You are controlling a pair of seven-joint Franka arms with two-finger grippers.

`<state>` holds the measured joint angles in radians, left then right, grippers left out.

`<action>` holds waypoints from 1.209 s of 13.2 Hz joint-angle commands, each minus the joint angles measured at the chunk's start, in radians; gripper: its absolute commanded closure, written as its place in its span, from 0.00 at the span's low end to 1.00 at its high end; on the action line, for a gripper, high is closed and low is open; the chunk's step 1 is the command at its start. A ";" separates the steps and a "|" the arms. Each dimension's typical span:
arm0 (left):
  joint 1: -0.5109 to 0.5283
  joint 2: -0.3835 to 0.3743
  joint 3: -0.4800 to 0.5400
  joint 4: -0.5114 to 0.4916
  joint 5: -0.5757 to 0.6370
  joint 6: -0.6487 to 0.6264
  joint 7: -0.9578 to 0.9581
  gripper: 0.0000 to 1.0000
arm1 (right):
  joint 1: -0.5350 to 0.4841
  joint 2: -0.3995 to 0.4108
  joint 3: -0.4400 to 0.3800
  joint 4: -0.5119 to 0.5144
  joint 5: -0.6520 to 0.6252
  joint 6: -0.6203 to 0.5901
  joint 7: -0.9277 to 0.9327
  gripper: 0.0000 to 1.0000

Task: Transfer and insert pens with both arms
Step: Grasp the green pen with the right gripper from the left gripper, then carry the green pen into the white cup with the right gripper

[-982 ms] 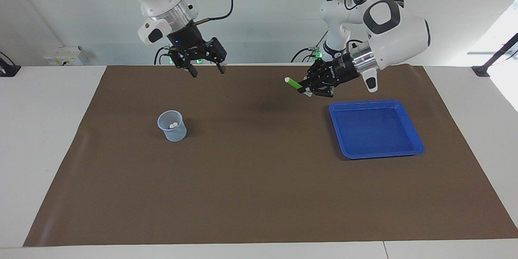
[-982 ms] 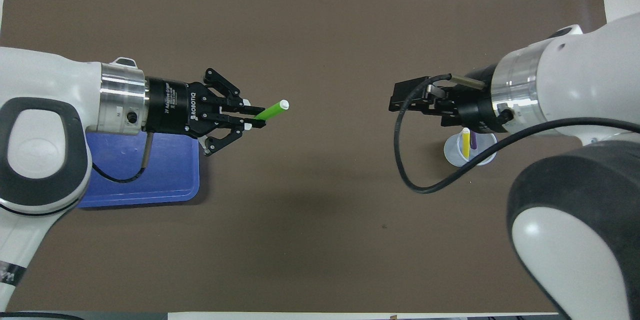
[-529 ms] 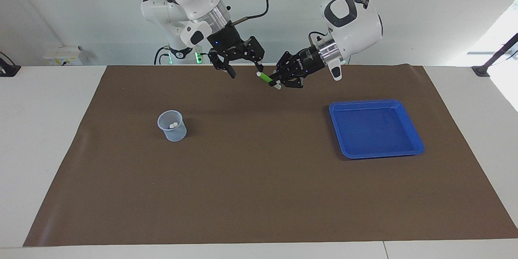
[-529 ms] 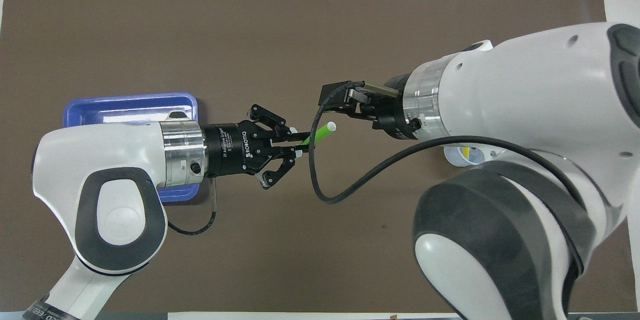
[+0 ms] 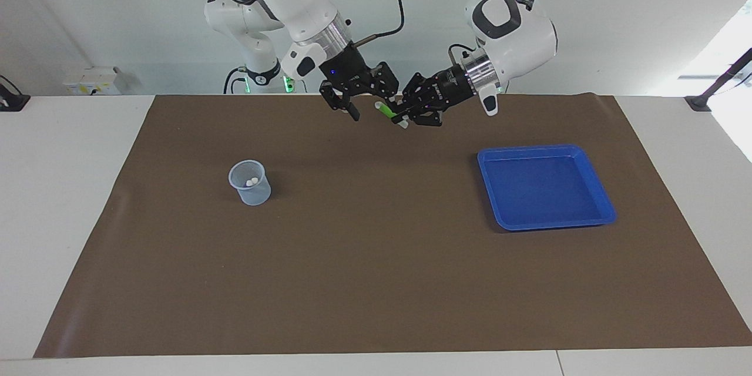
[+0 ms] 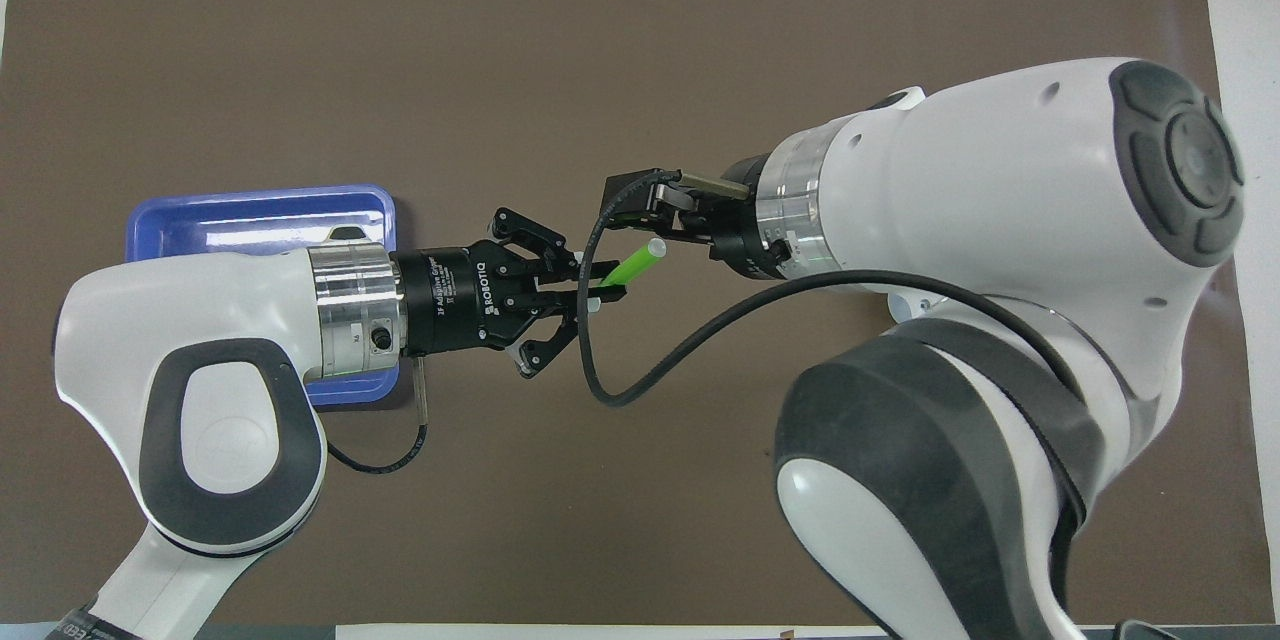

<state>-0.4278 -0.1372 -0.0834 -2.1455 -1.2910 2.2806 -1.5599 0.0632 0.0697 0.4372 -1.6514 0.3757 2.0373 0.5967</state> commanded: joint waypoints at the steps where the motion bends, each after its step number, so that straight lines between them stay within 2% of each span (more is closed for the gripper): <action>1: -0.011 -0.039 0.008 -0.040 -0.033 0.017 0.026 1.00 | -0.005 0.004 0.021 0.002 0.003 0.003 0.008 0.85; 2: -0.011 -0.041 0.008 -0.043 -0.036 0.017 0.026 1.00 | -0.005 0.002 0.023 0.002 0.003 0.000 0.009 0.98; 10: -0.011 -0.041 0.008 -0.050 -0.054 0.049 0.026 1.00 | -0.005 0.004 0.038 0.007 -0.047 -0.003 0.006 1.00; 11: -0.012 -0.039 0.008 -0.050 -0.062 0.069 0.024 0.56 | -0.006 0.004 0.038 0.005 -0.058 -0.003 -0.007 1.00; 12: -0.020 -0.039 0.008 -0.050 -0.064 0.077 0.024 0.02 | -0.009 0.007 0.037 0.002 -0.073 -0.002 -0.032 1.00; 14: -0.020 -0.039 0.008 -0.050 -0.064 0.080 0.024 0.00 | -0.020 0.007 0.023 -0.007 -0.098 -0.003 -0.081 1.00; 16: -0.020 -0.039 0.010 -0.050 -0.064 0.080 0.024 0.00 | -0.022 -0.010 -0.024 -0.045 -0.156 -0.008 -0.173 1.00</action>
<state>-0.4301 -0.1466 -0.0845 -2.1592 -1.3248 2.3359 -1.5537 0.0574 0.0749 0.4405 -1.6615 0.2597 2.0358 0.5101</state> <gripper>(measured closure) 0.264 0.819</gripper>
